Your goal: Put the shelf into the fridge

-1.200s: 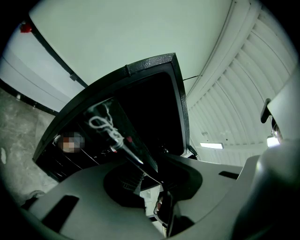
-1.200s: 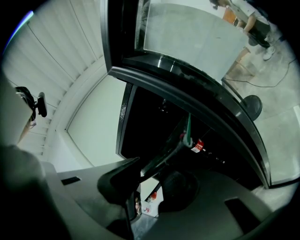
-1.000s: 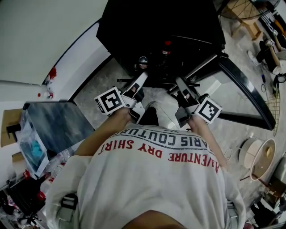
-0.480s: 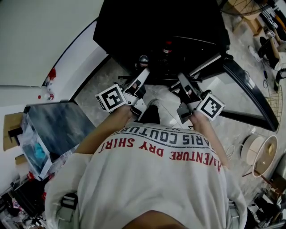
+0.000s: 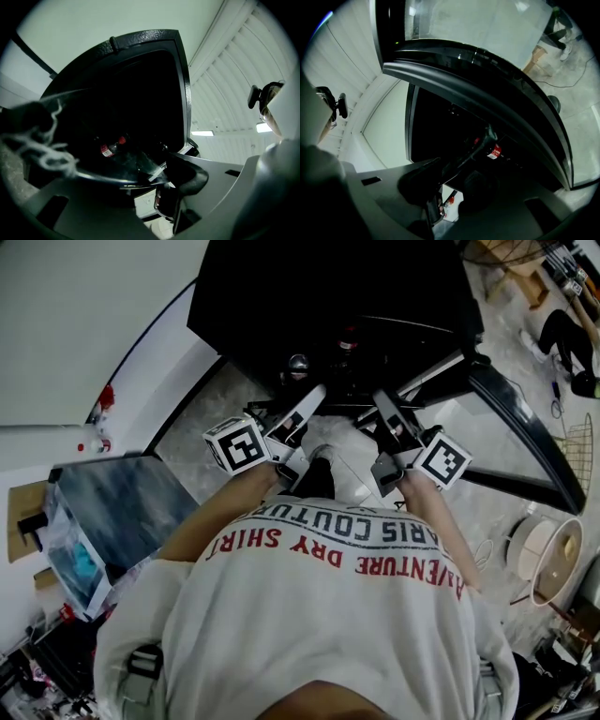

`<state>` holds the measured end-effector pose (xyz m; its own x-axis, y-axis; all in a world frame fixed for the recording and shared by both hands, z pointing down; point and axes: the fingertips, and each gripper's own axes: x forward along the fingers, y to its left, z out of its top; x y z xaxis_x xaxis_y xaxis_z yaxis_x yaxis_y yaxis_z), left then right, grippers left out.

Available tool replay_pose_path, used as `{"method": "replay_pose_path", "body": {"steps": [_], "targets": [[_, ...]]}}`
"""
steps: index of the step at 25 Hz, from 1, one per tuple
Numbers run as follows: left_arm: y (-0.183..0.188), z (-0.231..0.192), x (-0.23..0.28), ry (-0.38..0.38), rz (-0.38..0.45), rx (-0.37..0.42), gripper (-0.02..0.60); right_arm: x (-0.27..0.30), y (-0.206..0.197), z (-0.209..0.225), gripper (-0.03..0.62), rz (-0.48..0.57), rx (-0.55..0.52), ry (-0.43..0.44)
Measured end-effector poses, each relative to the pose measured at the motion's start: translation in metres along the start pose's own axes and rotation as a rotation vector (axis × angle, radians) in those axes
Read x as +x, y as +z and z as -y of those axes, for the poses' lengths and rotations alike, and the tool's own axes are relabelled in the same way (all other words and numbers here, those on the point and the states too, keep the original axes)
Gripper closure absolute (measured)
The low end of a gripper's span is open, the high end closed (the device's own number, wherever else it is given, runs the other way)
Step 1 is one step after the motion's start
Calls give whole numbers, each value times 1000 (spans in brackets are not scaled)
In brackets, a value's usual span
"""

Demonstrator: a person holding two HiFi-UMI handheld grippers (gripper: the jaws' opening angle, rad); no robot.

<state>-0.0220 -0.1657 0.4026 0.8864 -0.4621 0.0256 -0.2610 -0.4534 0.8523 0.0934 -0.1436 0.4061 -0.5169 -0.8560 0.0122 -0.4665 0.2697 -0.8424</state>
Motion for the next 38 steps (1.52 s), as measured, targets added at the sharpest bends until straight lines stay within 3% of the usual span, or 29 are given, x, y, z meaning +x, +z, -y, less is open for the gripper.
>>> {"method": "replay_pose_path", "body": {"steps": [6, 12, 19, 27, 38], "targets": [[-30, 2, 6, 9, -97, 135, 350, 0, -1, 1, 496, -8, 3, -2], [-49, 10, 10, -25, -163, 191, 351, 0, -2, 3, 497, -8, 3, -2], [-54, 15, 17, -50, -169, 195, 393, 0, -4, 6, 500, -9, 12, -7], [-55, 11, 17, -16, -178, 228, 457, 0, -4, 8, 502, -6, 21, -14], [-60, 3, 18, 20, -189, 206, 465, 0, -8, 14, 502, -3, -7, -36]]}}
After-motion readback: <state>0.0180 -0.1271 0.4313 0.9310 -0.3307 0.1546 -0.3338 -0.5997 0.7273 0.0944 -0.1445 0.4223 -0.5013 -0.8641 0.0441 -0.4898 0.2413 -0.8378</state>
